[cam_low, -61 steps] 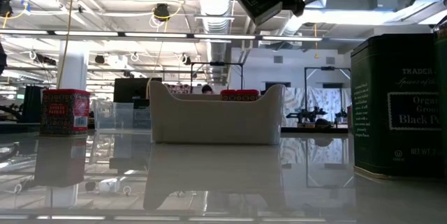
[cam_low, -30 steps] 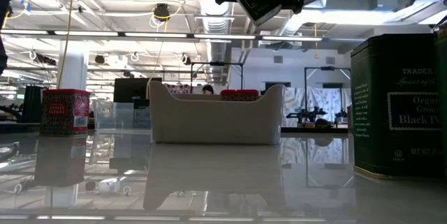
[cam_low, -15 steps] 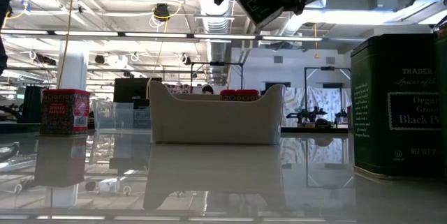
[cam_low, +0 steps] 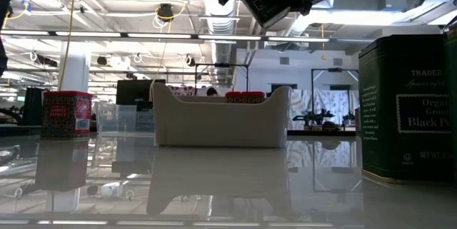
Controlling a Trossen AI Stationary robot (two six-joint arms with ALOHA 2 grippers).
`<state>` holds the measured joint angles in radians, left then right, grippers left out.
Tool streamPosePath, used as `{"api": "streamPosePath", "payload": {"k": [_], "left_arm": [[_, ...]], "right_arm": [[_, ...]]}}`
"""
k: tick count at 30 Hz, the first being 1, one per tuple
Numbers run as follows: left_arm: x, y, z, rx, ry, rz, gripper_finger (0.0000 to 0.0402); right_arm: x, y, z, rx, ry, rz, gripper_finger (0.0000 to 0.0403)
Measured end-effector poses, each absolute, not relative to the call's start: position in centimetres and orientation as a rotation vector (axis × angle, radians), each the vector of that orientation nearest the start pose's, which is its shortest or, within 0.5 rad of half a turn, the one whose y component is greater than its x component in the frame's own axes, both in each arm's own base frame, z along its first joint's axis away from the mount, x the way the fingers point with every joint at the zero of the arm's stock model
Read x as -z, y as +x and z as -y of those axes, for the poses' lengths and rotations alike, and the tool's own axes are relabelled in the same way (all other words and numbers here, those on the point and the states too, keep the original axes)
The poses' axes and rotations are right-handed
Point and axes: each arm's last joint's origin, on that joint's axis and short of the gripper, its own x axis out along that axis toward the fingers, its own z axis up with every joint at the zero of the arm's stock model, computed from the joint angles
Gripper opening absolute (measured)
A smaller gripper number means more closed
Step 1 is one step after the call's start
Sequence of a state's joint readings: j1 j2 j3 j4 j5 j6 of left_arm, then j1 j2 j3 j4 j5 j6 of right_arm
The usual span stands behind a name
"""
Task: Sort spices by type
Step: Put the top right black seasoning can into the transparent bin
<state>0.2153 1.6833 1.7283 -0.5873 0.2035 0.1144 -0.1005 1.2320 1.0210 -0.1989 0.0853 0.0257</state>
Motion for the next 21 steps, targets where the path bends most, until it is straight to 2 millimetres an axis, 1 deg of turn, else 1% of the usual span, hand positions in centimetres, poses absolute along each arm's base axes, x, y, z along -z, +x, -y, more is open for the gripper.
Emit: {"api": "streamPosePath", "payload": {"k": [6, 9, 12, 18, 21], "left_arm": [[-38.7, 36.7, -7.4, 0.015, -0.008, -0.53, 0.0131], [-38.7, 36.7, -7.4, 0.014, -0.011, -0.531, 0.0132], [-38.7, 36.6, -7.4, 0.009, -0.023, -0.534, 0.0132], [-38.6, 36.5, -7.6, 0.004, -0.019, -0.552, 0.0132], [-38.8, 35.2, -8.5, -0.038, -0.026, -0.602, 0.0132]], "right_arm": [[-32.3, 27.2, 3.0, 0.191, 0.029, -0.392, 0.02], [-32.6, 27.1, 3.0, 0.192, 0.03, -0.374, 0.0208], [-32.9, 26.9, 3.0, 0.194, 0.04, -0.353, 0.0229], [-33.3, 26.4, 3.1, 0.204, 0.1, -0.336, 0.0284], [-33.5, 25.9, 2.9, 0.198, 0.098, -0.341, 0.0299]]}}
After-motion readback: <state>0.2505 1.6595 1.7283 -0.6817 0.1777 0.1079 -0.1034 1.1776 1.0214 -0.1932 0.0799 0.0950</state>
